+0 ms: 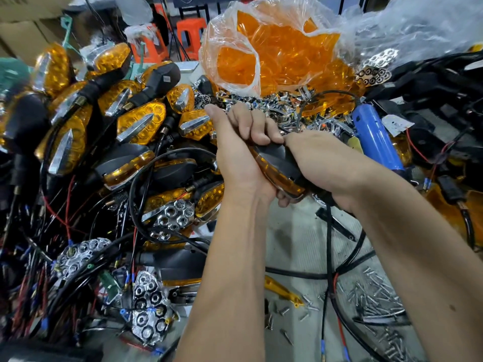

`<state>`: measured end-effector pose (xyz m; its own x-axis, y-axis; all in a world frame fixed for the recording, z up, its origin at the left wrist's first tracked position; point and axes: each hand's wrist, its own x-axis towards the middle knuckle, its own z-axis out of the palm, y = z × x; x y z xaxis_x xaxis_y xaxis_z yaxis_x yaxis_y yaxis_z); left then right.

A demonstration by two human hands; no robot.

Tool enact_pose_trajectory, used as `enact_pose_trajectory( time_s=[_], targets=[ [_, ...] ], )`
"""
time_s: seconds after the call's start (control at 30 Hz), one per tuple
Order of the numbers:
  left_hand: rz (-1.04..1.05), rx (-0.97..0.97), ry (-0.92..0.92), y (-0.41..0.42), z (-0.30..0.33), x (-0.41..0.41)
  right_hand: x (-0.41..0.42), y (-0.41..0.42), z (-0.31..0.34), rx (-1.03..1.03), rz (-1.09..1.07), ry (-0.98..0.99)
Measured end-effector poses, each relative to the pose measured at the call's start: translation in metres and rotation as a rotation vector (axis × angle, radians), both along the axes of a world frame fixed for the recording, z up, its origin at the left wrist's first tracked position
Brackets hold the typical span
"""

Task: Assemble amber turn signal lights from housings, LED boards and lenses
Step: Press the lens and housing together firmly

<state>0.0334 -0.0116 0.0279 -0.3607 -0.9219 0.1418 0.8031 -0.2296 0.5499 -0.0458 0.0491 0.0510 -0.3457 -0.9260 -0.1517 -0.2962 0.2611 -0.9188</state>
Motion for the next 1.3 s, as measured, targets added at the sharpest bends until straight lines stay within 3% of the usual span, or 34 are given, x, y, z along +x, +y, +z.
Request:
enact_pose_trajectory(
  time_s=[0.1, 0.5, 0.63, 0.73, 0.87, 0.97, 1.03, 1.13, 1.3],
  targets=[
    [-0.015, -0.029, -0.021, 0.001, 0.002, 0.001, 0.001, 0.0, -0.002, 0.016, 0.027, -0.068],
    [0.107, 0.017, -0.115, 0.004, 0.009, 0.001, 0.004, -0.01, -0.02, -0.028, -0.031, 0.068],
    [0.127, 0.012, -0.166, 0.003, 0.008, -0.003, 0.0, -0.007, -0.018, -0.029, -0.066, -0.005],
    [0.16, -0.042, -0.322, -0.002, -0.001, -0.003, -0.004, -0.006, -0.016, -0.022, -0.112, -0.058],
    [0.17, -0.172, -0.639, -0.008, -0.007, 0.001, -0.018, -0.006, -0.016, -0.125, -0.269, 0.56],
    [0.045, -0.333, -0.764, -0.01, -0.009, 0.006, -0.02, -0.004, -0.017, -0.306, -0.311, 0.532],
    [0.059, -0.344, -0.73, -0.01, -0.011, 0.011, -0.024, -0.005, -0.02, -0.349, -0.201, 0.451],
    [0.008, -0.174, -0.584, -0.013, -0.011, 0.02, -0.033, -0.003, -0.019, -0.392, -0.045, 0.346],
    [-0.095, -0.133, -0.431, -0.015, -0.008, 0.025, -0.04, 0.005, -0.015, -0.555, -0.009, 0.382]
  ],
)
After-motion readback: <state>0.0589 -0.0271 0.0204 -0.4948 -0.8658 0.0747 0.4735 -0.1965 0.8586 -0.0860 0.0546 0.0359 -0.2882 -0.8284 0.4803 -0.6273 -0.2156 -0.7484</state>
